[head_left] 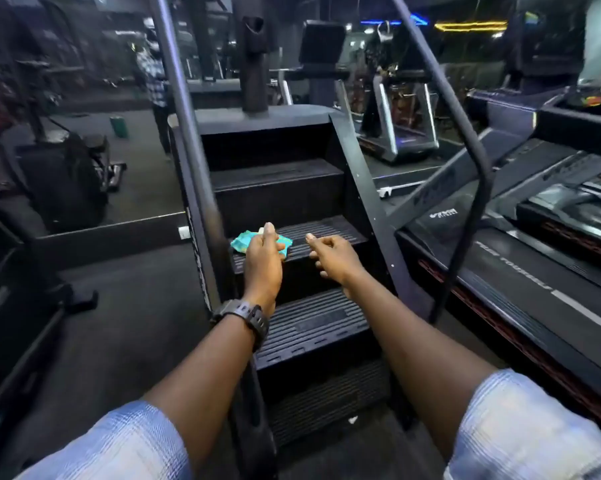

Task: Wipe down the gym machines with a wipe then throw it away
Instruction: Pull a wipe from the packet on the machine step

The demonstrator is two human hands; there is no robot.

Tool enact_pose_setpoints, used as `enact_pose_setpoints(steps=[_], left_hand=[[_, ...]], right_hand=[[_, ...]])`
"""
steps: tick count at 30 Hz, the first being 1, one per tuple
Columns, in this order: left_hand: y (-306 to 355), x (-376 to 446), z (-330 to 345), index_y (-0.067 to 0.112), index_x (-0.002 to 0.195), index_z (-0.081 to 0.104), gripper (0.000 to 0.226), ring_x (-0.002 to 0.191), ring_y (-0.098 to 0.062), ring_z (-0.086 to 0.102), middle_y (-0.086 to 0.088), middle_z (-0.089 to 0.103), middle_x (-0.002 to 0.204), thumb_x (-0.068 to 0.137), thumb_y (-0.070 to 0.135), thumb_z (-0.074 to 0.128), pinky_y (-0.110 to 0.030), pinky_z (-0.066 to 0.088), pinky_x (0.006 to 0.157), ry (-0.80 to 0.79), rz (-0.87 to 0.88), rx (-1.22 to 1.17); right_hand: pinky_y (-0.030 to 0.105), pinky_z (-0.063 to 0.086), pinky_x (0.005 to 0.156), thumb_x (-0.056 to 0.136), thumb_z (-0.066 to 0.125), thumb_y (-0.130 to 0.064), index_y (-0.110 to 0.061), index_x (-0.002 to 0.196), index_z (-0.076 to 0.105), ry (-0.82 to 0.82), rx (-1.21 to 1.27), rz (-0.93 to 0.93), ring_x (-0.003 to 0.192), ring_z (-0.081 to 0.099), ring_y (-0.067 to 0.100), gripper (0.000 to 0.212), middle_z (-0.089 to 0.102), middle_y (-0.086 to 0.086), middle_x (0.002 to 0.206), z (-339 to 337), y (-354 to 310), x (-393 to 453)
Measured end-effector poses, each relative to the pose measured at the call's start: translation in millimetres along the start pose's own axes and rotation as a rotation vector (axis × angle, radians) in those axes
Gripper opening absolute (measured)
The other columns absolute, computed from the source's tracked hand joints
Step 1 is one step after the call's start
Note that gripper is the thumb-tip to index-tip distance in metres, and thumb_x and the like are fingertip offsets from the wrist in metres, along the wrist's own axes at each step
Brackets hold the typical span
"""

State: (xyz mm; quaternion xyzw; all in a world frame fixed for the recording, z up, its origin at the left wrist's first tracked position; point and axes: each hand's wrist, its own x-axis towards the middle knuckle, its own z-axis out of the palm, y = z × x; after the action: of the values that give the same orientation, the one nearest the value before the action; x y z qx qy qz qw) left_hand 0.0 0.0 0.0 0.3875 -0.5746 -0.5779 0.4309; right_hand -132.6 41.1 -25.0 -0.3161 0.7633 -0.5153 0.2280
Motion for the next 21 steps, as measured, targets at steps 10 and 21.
enact_pose_setpoints(steps=[10,21], left_hand=[[-106.5,226.1,94.3,0.013,0.101,0.061,0.048,0.090,-0.021,0.062,-0.006,0.065,0.100,0.103,0.051,0.032,-0.038,0.050,0.083,0.324,-0.188,-0.129],[-152.2,355.1,65.1,0.016,0.104,0.065,0.055,0.095,-0.016,0.060,-0.009,0.067,0.113,0.102,0.055,0.026,-0.035,0.049,0.086,0.376,-0.246,-0.023]], right_hand=[[0.043,0.053,0.086,0.077,0.052,-0.049,-0.016,0.097,0.065,-0.279,-0.145,-0.015,0.095,0.068,0.024,0.040,0.073,0.005,0.100,84.6,94.1,295.1],[0.048,0.021,0.110,0.096,0.047,-0.034,-0.034,0.133,0.049,-0.563,-0.646,-0.338,0.138,0.023,0.030,0.037,0.035,0.003,0.149,195.5,121.6,396.9]])
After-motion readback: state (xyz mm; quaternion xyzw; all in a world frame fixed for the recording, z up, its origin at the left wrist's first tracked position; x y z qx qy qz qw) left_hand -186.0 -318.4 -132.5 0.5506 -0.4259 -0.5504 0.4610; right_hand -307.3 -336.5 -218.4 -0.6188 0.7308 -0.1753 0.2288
